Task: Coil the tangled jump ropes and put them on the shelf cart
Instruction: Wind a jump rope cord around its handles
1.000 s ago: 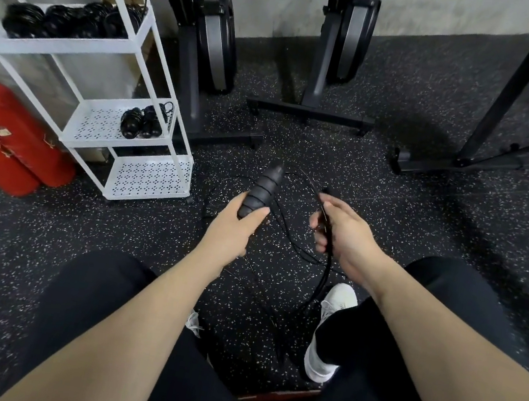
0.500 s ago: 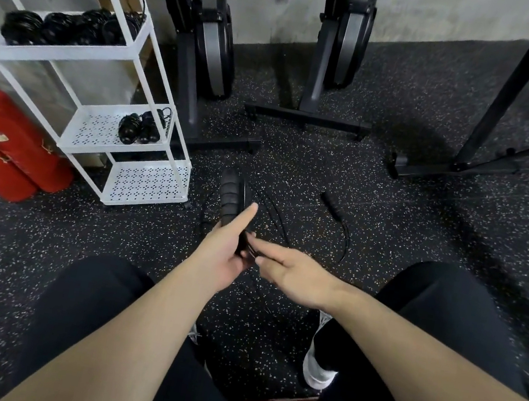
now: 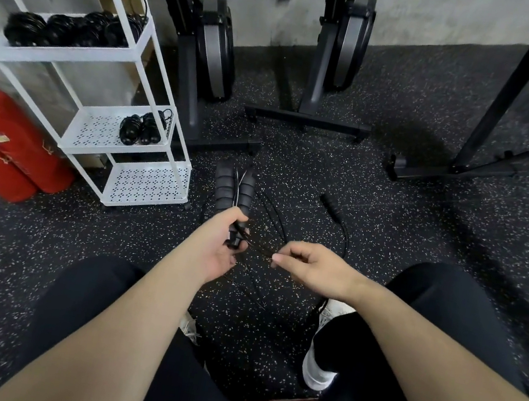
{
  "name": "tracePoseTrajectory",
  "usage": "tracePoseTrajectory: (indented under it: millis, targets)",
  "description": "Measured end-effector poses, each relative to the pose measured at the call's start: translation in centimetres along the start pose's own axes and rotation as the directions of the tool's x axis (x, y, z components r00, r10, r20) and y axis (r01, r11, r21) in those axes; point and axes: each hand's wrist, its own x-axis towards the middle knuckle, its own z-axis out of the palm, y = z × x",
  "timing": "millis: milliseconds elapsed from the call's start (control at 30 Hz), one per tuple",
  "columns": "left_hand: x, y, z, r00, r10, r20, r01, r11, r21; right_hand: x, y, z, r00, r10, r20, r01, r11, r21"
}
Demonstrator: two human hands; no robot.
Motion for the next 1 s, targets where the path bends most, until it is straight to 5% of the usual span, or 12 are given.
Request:
tracePoseTrajectory:
  millis: [300,600,1000]
  targets:
    - [-0.9,0.6,-1.5,0.997,0.004,0.077,-0.006,1.0,0.023,-0.1,0.3,-0.6,0.998,-0.063,-0.013,0.064,0.997,0.043]
    - [-1.0,1.7,-2.9,0.994,0.003,0.111,0.023,0.972,-0.232,-0.8,0.1,-1.3,0.995,-0.091,0.035,0.089,0.993,0.073]
    - [-0.4,1.9,-3.3,0.996,0.025,0.082,-0.011,0.986,-0.165,-0.5,0.6,-1.8,0.993,-0.076,0.089,0.071,0.996,0.056]
